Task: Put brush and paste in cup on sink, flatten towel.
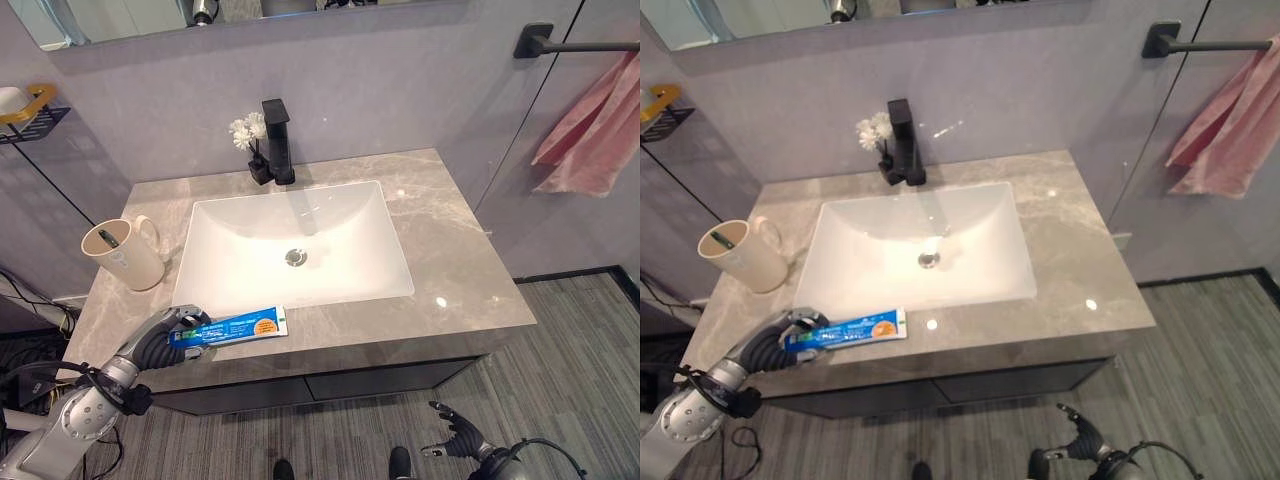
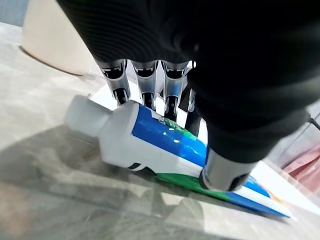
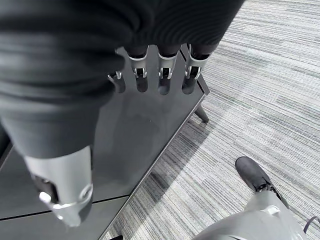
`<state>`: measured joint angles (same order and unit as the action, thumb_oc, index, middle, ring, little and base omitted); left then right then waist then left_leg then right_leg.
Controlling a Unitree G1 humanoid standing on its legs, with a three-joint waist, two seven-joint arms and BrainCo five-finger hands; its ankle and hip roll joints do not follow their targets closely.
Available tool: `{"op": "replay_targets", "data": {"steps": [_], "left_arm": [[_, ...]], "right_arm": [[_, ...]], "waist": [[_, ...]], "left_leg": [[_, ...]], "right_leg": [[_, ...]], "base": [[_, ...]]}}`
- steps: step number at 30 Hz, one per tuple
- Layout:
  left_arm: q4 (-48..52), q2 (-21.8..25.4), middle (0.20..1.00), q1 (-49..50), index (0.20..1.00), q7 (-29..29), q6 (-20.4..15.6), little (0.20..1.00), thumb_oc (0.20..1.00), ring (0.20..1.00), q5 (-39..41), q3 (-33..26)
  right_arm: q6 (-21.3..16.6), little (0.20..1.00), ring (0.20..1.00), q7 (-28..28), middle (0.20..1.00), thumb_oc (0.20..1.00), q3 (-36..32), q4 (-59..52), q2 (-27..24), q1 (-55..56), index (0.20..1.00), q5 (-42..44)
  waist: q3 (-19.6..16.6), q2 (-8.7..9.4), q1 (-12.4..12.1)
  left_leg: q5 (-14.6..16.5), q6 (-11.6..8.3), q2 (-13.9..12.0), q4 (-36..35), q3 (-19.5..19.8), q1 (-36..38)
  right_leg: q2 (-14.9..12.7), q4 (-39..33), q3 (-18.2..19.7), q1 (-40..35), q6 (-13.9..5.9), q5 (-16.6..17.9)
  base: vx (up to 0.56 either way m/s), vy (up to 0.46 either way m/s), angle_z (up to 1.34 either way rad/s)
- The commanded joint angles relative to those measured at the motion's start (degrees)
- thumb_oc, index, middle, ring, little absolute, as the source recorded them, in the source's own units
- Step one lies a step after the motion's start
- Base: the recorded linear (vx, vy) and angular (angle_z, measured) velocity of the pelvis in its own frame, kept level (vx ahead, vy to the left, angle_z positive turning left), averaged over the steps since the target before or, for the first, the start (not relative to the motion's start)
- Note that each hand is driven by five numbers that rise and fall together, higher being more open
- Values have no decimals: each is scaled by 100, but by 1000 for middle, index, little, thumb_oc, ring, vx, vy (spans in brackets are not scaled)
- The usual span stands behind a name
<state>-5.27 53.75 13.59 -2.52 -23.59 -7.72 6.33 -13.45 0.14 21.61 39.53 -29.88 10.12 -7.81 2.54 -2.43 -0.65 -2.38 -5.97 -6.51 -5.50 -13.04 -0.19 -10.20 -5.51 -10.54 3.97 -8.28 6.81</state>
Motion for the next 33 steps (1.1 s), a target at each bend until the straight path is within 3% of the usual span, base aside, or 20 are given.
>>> {"op": "replay_targets", "data": {"steps": [1,13,21,33], "left_arm": [[-108,-17,602,-56,602,69,-125,602,602,602,-451,605],[-326,-93,608,-65,608,29,-141,608,608,608,-827,840],[-584,-159,664,-161,664,-105,-136,664,664,664,-1176,1033],[-915,-148,498,-354,498,-466,-106,498,498,498,-1918,1312]], "right_arm": [[-257,1000,1000,-147,1000,1000,77,-209,-133,-329,1000,-72],[-285,1000,1000,-185,1000,1000,90,-207,-145,-331,1000,-86],[-298,1000,1000,-240,1000,1000,105,-263,-167,-379,1000,-78],[-338,1000,1000,-349,1000,1000,94,-255,-151,-399,1000,-105]], "waist": [[263,220,117],[258,226,121],[302,247,131],[297,300,149]], "left_leg": [[-55,70,65,50,114,-2],[-12,67,34,50,118,129],[-24,59,3,50,120,101],[-26,41,-32,50,117,82]], "right_leg": [[-275,91,30,-267,-407,224],[-227,139,33,-383,-361,95],[-194,150,23,-354,-341,73],[-141,131,27,-320,-333,72]], "base": [[0,0,0],[0,0,0],[0,0,0],[0,0,0]]}}
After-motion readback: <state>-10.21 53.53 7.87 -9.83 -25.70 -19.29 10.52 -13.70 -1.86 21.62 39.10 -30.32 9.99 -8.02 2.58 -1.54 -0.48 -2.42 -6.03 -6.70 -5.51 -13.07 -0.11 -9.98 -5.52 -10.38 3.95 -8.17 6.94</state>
